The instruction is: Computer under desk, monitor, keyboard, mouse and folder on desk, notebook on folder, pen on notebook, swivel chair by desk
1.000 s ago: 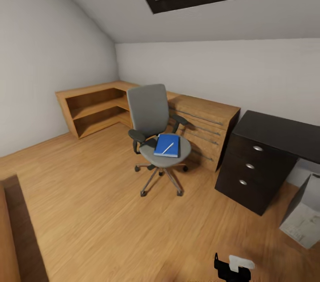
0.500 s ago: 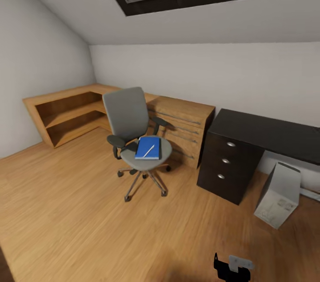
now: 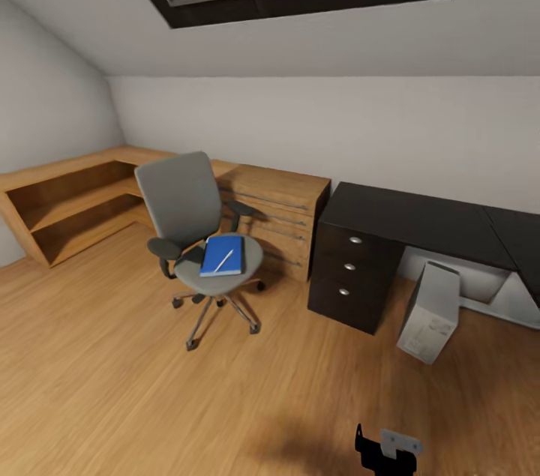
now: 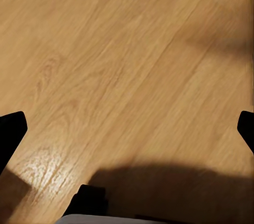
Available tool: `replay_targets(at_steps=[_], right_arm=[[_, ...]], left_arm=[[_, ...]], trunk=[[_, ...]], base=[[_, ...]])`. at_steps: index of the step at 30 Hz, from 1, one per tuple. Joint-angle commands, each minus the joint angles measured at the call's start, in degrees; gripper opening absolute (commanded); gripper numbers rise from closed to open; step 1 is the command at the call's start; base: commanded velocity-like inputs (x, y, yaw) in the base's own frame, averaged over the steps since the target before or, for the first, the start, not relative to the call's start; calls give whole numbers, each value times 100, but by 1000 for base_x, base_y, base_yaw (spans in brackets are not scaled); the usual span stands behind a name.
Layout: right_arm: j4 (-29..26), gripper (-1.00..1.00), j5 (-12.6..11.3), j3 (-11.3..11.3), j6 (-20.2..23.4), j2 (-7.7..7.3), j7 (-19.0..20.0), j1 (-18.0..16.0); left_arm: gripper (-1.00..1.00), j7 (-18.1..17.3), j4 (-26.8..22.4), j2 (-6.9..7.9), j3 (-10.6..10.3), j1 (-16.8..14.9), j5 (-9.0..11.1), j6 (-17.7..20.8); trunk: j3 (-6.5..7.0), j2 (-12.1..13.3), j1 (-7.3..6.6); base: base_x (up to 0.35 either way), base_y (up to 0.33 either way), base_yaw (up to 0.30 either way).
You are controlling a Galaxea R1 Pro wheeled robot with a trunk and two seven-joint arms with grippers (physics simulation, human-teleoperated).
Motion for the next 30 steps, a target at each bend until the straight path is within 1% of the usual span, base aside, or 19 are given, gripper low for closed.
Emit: replay_targets(at_steps=[1, 4, 10, 25, 30], right_arm=[[12, 100, 51, -38, -23, 16, -39, -7], [12, 100, 35, -38, -38, 53, -40, -7], [12, 100, -35, -46, -46, 69, -41, -7], [12, 100, -66, -46, -43, 82, -39, -7], [9, 100, -26, -34, -48, 175, -25, -7]], left_arm=[[100, 44, 1, 6, -48, -2, 61, -24], [100, 44, 1, 6, -48, -2, 61, -26], [100, 44, 1, 6, -48, -2, 58, -27], [100, 44, 3, 6, -48, -2, 52, -27], [100, 44, 9, 3, -48, -2, 51, -27]], trunk=[[7, 39, -23], [42, 159, -89], [119, 400, -221], [332, 1001, -550], [417, 1202, -660]], base=[[0, 0, -187], [0, 0, -167], [0, 0, -102], [0, 0, -12], [0, 0, 0]])
